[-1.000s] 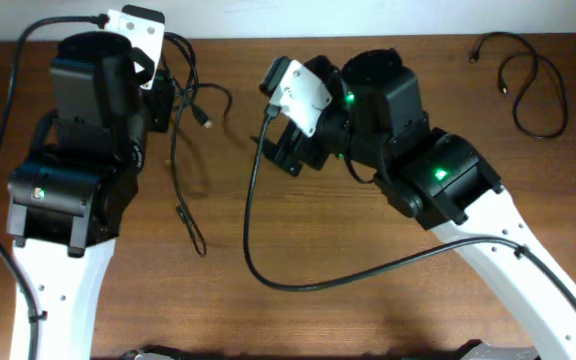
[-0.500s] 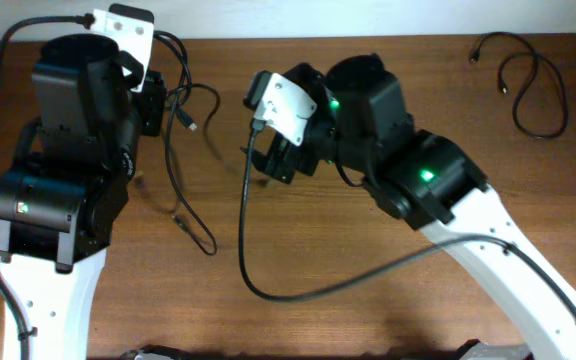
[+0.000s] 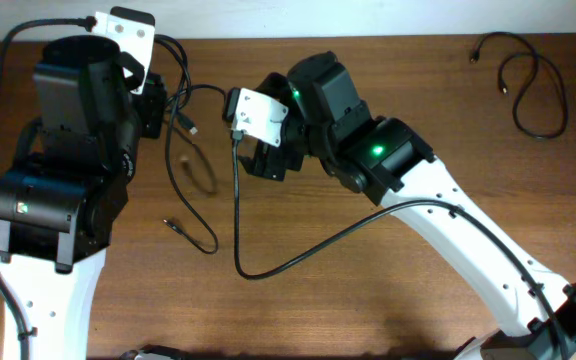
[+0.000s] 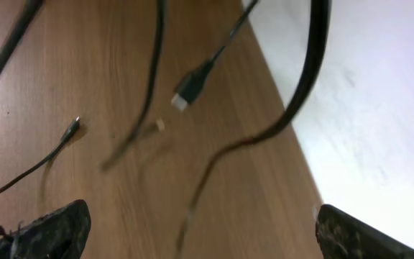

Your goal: Untangle cables

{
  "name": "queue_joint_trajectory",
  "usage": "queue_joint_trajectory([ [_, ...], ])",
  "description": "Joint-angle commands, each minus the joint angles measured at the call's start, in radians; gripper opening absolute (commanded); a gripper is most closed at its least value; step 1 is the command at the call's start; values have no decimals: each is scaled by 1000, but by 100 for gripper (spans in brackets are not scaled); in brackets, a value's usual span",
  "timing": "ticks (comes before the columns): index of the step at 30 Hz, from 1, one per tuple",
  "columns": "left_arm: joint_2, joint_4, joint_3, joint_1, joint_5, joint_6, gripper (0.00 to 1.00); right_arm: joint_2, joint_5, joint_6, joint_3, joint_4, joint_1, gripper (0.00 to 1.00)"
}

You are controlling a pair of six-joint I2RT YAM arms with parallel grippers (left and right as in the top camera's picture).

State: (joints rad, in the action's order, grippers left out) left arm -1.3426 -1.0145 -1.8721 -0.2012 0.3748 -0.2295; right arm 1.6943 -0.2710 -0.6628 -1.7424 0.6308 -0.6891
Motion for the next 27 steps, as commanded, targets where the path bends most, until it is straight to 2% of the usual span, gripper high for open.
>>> queue_joint_trajectory([
  [1,23,3,-25,3,6,16,0,-6,-23,-25,-92,-7,-5,99],
  [16,53,-5,-25,3,-39,16,0,34,-32,-40,-104,-64,-71,98],
  [21,53,-24,-25,3,-38,16,0,77,-32,-37,-104,-71,-84,89],
  [24,53,-24,-25,3,-38,16,0,84,-31,-37,-104,-66,-84,88],
  [25,53,-24,-25,3,-38,16,0,84,-31,-37,-104,-67,-84,79],
  [26,53,-24,-25,3,-38,16,0,84,-31,-37,-104,-67,-84,55],
  [27,53,-25,-25,3,-39,16,0,84,-31,-37,-104,-67,-84,25],
])
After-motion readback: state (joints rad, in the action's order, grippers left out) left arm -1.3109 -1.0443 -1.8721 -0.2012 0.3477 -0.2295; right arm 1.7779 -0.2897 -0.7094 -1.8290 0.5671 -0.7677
